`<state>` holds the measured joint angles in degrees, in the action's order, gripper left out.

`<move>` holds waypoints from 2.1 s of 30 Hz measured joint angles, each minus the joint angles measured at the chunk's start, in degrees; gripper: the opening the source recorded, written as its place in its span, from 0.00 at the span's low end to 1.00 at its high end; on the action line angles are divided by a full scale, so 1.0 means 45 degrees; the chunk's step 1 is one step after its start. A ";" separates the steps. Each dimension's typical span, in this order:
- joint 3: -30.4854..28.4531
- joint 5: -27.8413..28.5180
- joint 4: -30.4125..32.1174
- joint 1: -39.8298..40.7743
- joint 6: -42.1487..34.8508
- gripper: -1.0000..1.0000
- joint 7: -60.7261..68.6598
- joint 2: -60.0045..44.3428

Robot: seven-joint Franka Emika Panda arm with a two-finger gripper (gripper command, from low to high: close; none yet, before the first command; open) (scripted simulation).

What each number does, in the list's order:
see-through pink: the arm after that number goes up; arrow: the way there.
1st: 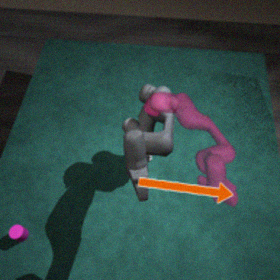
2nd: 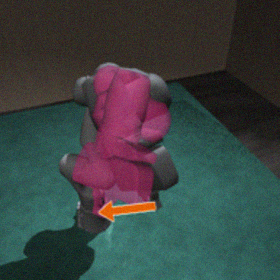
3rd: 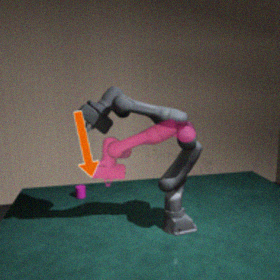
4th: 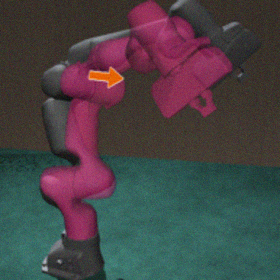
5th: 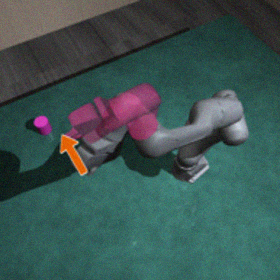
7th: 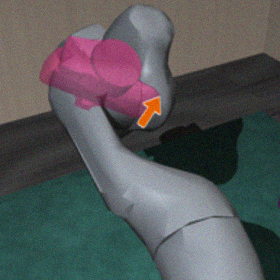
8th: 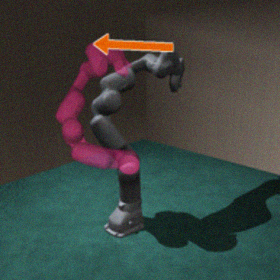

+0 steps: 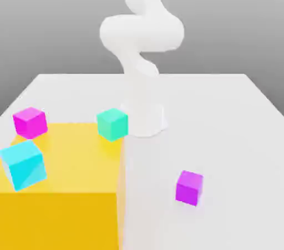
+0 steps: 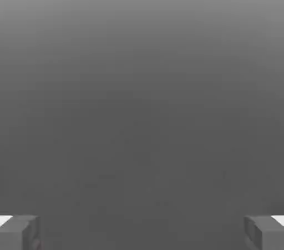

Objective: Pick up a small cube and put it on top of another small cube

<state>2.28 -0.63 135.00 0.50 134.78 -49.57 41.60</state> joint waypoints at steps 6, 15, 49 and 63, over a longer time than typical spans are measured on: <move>0.1419 -0.0255 0.1947 0.0207 0.1886 0.50 -0.2435 -0.2694; 0.3434 -0.0254 0.4956 0.0266 0.4861 0.50 -0.6554 -0.7025; 0.0601 -0.1887 0.2904 -0.0086 0.2905 0.00 -0.7241 -0.7407; -0.2568 0.0746 0.0493 0.4663 -0.3682 0.00 -0.9389 -0.4844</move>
<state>-9.28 2.73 137.22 21.49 118.22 -91.82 19.80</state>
